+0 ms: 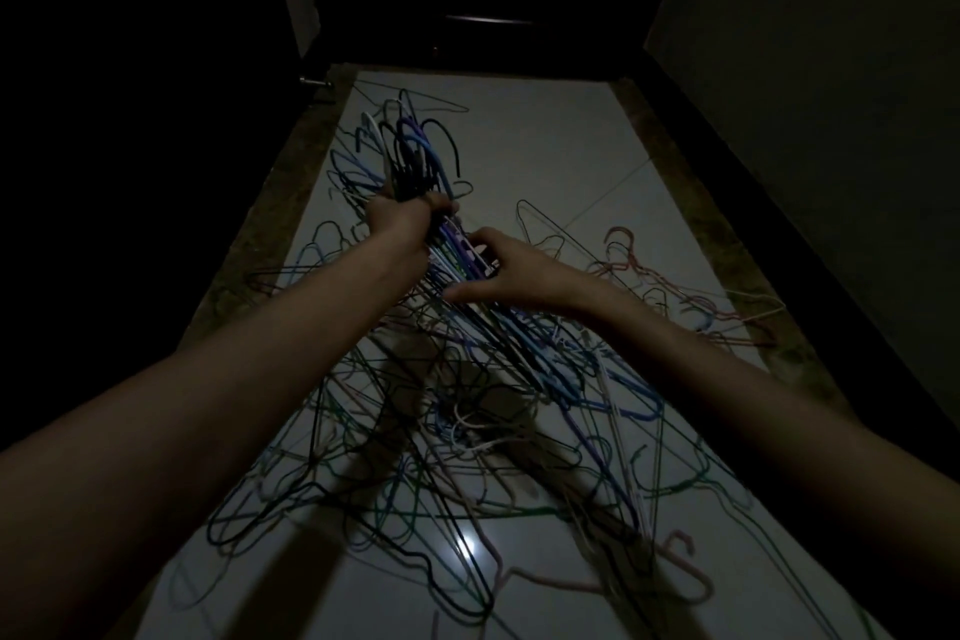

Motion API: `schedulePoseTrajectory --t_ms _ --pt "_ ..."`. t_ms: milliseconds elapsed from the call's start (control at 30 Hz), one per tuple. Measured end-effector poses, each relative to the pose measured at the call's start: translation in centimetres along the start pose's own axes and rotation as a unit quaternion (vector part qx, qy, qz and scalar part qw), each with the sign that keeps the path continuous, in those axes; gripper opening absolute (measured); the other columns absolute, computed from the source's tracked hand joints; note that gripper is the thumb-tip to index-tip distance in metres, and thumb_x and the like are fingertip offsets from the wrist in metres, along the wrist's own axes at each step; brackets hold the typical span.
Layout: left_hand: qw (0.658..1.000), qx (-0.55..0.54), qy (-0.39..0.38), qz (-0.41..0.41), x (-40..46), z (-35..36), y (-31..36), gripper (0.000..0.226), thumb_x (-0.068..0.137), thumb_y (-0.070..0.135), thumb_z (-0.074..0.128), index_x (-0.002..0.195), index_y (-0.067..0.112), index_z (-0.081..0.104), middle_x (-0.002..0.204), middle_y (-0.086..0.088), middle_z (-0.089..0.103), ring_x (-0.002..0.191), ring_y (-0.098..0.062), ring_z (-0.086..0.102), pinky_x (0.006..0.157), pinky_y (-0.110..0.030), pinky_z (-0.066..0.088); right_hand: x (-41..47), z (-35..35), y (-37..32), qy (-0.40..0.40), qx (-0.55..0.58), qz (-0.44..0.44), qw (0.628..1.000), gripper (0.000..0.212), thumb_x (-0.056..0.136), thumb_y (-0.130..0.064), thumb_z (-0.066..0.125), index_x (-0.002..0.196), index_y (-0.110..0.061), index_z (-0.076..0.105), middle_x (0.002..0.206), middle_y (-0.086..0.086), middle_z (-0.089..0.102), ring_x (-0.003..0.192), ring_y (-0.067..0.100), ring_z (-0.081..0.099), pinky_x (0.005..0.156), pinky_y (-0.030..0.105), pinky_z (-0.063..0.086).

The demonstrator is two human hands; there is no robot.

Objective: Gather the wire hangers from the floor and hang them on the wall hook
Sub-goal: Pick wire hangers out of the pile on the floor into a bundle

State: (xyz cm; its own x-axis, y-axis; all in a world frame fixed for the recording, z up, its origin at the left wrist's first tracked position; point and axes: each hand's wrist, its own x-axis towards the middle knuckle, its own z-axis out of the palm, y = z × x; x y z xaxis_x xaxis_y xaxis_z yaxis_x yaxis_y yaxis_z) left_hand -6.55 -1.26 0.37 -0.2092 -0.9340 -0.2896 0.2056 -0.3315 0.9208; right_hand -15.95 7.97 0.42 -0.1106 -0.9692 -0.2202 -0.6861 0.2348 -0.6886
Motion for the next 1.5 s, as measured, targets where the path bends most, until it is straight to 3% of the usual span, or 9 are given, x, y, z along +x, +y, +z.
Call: schedulePoseTrajectory --t_ms 167,400,500,633,767,900,1000,1100,1500 --pt "0.999 -0.036 0.008 -0.003 -0.2 0.2 0.0 0.036 0.082 -0.012 0.056 0.118 -0.011 0.052 0.070 -0.014 0.062 0.045 -0.013 0.061 0.046 -0.022 0.053 0.7 0.6 -0.1 0.019 -0.067 -0.007 0.998 0.062 0.083 -0.026 0.068 0.132 -0.009 0.035 0.124 0.014 0.054 0.100 0.024 0.056 0.079 0.031 0.046" --pt "0.998 -0.048 -0.032 -0.014 -0.4 0.6 0.7 0.030 0.085 -0.007 0.058 0.114 0.000 0.054 0.087 -0.013 0.067 0.054 -0.011 0.068 0.056 -0.031 0.058 0.7 -1.0 0.4 0.071 -0.109 -0.061 0.990 0.052 0.083 -0.023 0.067 0.129 -0.012 0.046 0.113 0.010 0.062 0.087 0.017 0.055 0.072 0.025 0.043" --pt "0.999 -0.014 -0.047 0.003 -0.4 0.6 0.7 0.021 0.088 -0.005 0.055 0.095 0.014 0.055 0.082 -0.006 0.066 0.067 -0.011 0.067 0.071 -0.033 0.056 0.8 -0.9 0.6 0.075 -0.075 -0.071 0.992 0.045 0.083 -0.021 0.067 0.124 -0.011 0.050 0.100 0.004 0.061 0.080 0.014 0.055 0.060 0.019 0.040" --pt "0.997 -0.012 -0.073 0.016 -0.7 0.3 0.5 0.021 0.090 -0.007 0.052 0.093 0.015 0.053 0.080 -0.004 0.064 0.073 -0.012 0.064 0.073 -0.031 0.055 0.9 -0.5 1.1 0.071 -0.044 -0.073 0.994 0.038 0.083 -0.016 0.066 0.118 -0.009 0.052 0.089 0.002 0.057 0.074 0.015 0.054 0.055 0.015 0.037" --pt "0.995 -0.060 -0.067 -0.035 -0.2 -0.1 0.6 0.035 0.087 -0.009 0.054 0.121 0.000 0.051 0.088 -0.010 0.066 0.075 -0.017 0.067 0.068 -0.031 0.058 0.8 -1.0 1.3 0.071 -0.045 -0.079 0.993 0.038 0.083 -0.015 0.066 0.119 -0.011 0.054 0.080 -0.004 0.056 0.066 0.009 0.052 0.056 0.015 0.037" --pt "0.995 -0.029 -0.091 -0.018 -1.1 -0.1 0.9 0.042 0.088 -0.010 0.049 0.129 -0.002 0.045 0.086 -0.006 0.066 0.075 -0.012 0.067 0.066 -0.029 0.057 0.9 -1.5 1.4 0.071 -0.034 -0.077 0.994 0.043 0.083 -0.016 0.067 0.124 -0.013 0.053 0.082 -0.009 0.057 0.066 -0.001 0.052 0.058 0.006 0.038" --pt "0.993 -0.006 -0.112 0.021 -1.6 0.1 1.3 0.047 0.087 -0.014 0.047 0.130 0.005 0.043 0.084 -0.005 0.062 0.080 -0.014 0.064 0.072 -0.032 0.055 1.1 -1.8 1.6 0.076 -0.029 -0.067 0.994 0.041 0.084 -0.014 0.064 0.124 -0.014 0.053 0.097 0.003 0.064 0.081 0.015 0.060 0.075 0.027 0.051" --pt "0.989 0.041 -0.132 0.056 -2.0 -0.1 1.7 0.050 0.086 -0.016 0.050 0.127 0.011 0.041 0.088 -0.005 0.061 0.084 -0.013 0.063 0.062 -0.023 0.057 1.2 -2.1 1.8 0.098 -0.037 -0.066 0.992 0.034 0.083 -0.017 0.064 0.116 -0.017 0.057 0.100 0.006 0.065 0.089 0.022 0.063 0.083 0.043 0.052" --pt "0.976 0.090 -0.162 0.117 -4.0 -1.3 7.4 0.046 0.090 -0.014 0.044 0.130 0.007 0.038 0.111 -0.011 0.061 0.101 -0.021 0.062 0.080 -0.027 0.055 0.3 -5.4 -2.9 0.127 -0.028 -0.117 0.985 0.030 0.081 -0.015 0.068 0.109 -0.013 0.060 0.089 0.005 0.064 0.080 0.019 0.062 0.071 0.033 0.049"
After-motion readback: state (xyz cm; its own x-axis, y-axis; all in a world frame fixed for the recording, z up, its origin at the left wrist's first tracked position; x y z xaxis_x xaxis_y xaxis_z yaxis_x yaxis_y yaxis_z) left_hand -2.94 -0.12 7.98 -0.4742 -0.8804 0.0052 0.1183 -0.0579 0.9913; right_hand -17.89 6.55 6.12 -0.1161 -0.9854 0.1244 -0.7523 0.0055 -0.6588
